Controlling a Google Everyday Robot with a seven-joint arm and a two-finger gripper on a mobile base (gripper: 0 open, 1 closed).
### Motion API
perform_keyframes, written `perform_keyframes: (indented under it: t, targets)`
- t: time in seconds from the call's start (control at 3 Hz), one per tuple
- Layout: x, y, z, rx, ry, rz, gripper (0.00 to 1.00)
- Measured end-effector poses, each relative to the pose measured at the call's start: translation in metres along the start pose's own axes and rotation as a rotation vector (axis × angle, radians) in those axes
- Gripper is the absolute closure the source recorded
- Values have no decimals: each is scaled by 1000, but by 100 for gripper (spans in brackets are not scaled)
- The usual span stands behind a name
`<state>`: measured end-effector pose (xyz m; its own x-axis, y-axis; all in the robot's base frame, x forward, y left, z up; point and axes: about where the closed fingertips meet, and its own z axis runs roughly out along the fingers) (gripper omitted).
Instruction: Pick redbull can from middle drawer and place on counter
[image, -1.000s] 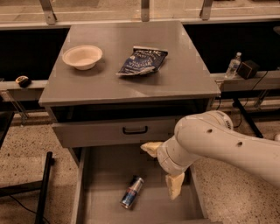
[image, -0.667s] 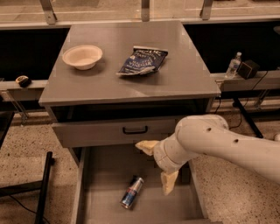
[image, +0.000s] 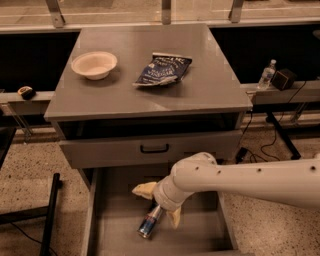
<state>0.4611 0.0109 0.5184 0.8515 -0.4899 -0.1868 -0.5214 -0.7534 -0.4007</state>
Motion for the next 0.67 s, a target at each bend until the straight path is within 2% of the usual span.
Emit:
perform_keyframes:
  t: [0.33, 0.67]
  targets:
    - [0, 16, 46, -88, 66, -126, 0]
    - [-2, 18, 74, -138, 42, -154, 0]
